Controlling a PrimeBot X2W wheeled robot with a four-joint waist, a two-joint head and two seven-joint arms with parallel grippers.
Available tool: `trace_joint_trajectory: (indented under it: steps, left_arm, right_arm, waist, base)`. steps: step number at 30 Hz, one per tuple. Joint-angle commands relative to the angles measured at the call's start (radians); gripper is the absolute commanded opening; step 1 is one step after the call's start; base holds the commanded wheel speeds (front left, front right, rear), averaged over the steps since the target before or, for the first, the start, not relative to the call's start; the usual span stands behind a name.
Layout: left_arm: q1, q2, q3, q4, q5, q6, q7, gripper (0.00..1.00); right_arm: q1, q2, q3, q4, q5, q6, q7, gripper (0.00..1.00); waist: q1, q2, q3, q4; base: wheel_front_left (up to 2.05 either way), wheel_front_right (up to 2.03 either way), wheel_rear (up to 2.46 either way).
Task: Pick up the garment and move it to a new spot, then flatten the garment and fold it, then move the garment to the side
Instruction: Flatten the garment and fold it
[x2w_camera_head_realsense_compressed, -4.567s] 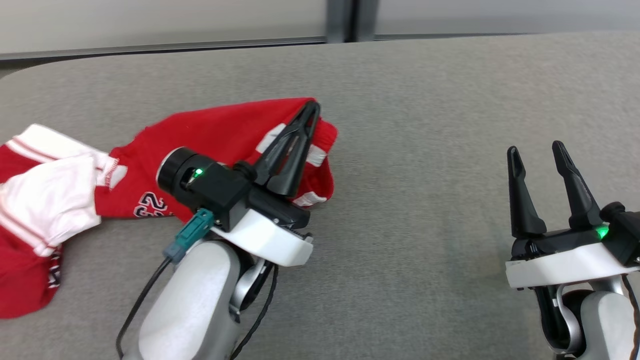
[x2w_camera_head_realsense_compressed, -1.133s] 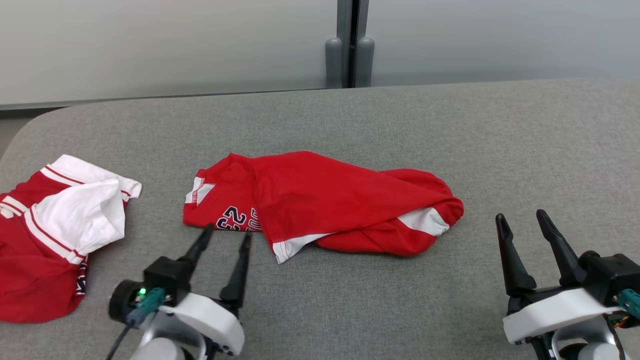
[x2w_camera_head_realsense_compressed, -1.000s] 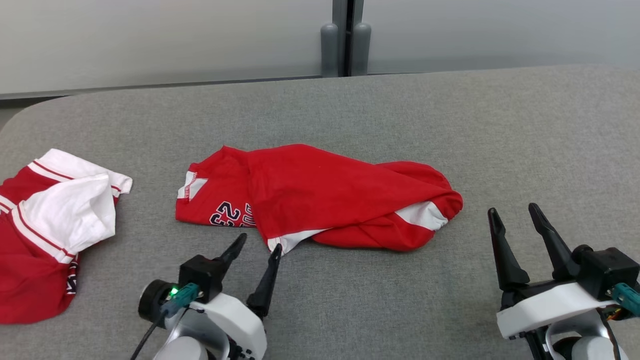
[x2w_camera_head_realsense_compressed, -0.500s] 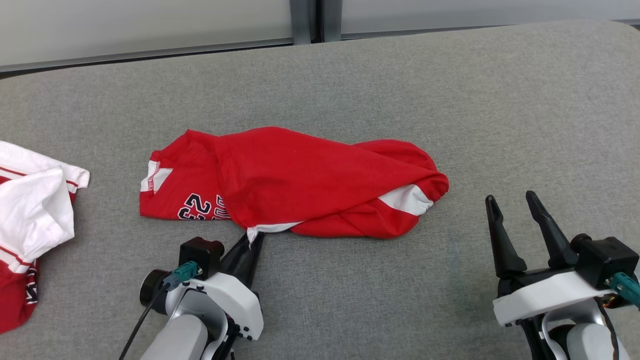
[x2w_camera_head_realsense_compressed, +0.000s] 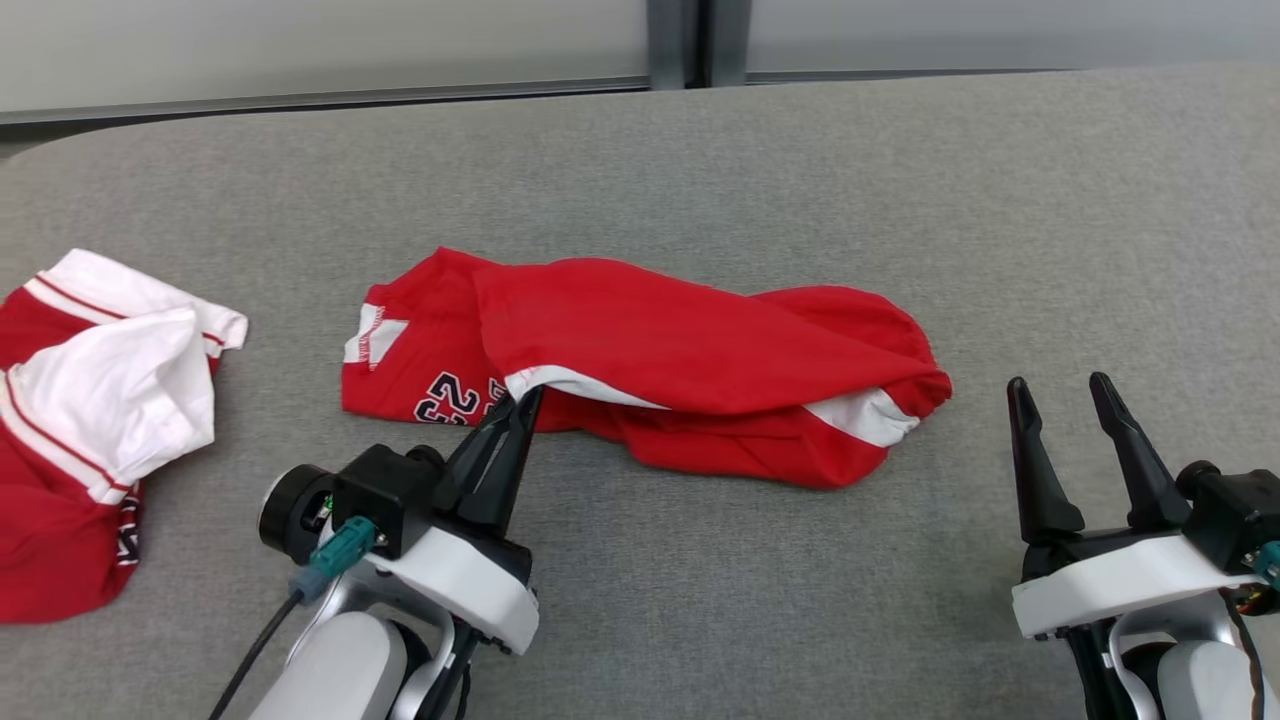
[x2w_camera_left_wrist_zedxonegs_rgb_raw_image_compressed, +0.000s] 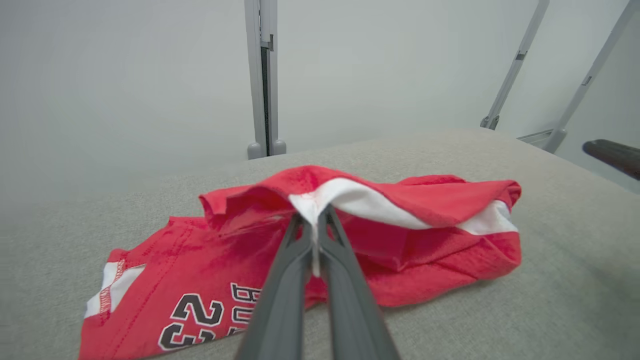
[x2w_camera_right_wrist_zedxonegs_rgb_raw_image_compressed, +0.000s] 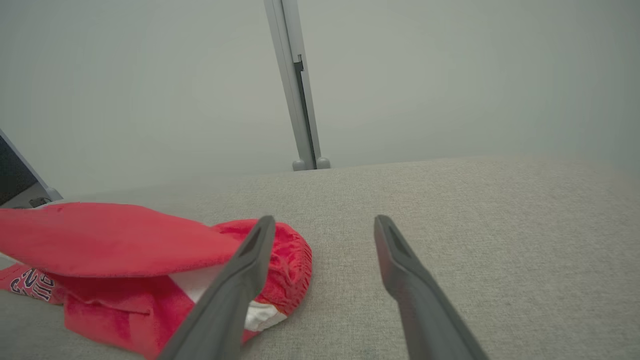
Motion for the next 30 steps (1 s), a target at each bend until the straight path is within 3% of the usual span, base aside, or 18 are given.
trace_joint_trajectory:
  steps: [1, 8, 13, 21, 30]
  left_arm:
    - [0.016, 0.010, -0.003, -0.044, 0.006, 0.009, 0.015, 0.00]
    - [0.081, 0.041, -0.018, -0.288, -0.011, 0.046, 0.135, 0.00]
    - [0.100, 0.062, 0.003, -0.370, -0.024, 0.071, 0.183, 0.00]
    - [0.105, 0.068, 0.029, -0.342, -0.054, 0.086, 0.207, 0.00]
    - [0.053, 0.051, 0.058, -0.211, -0.097, 0.078, 0.193, 0.00]
  right_arm:
    - [0.003, -0.002, -0.004, -0.003, -0.002, 0.000, -0.007, 1.00]
    - [0.004, 0.002, -0.009, 0.001, -0.002, 0.000, -0.005, 1.00]
    - [0.003, 0.005, -0.010, -0.002, 0.001, 0.000, -0.006, 1.00]
    - [-0.010, 0.010, -0.006, -0.012, 0.000, 0.000, -0.007, 1.00]
    - [-0.050, 0.011, 0.000, -0.014, 0.004, 0.000, -0.014, 1.00]
  waist:
    - [0.0000, 0.0000, -0.009, 0.015]
    - [0.0000, 0.0000, -0.030, 0.042]
    - [0.0000, 0.0000, -0.031, 0.044]
    - [0.0000, 0.0000, -0.009, 0.018]
    - [0.0000, 0.0000, 0.074, -0.025]
  base:
    - [0.00, 0.00, 0.00]
    - [0.00, 0.00, 0.00]
    - [0.00, 0.00, 0.00]
    - [0.00, 0.00, 0.00]
    - [0.00, 0.00, 0.00]
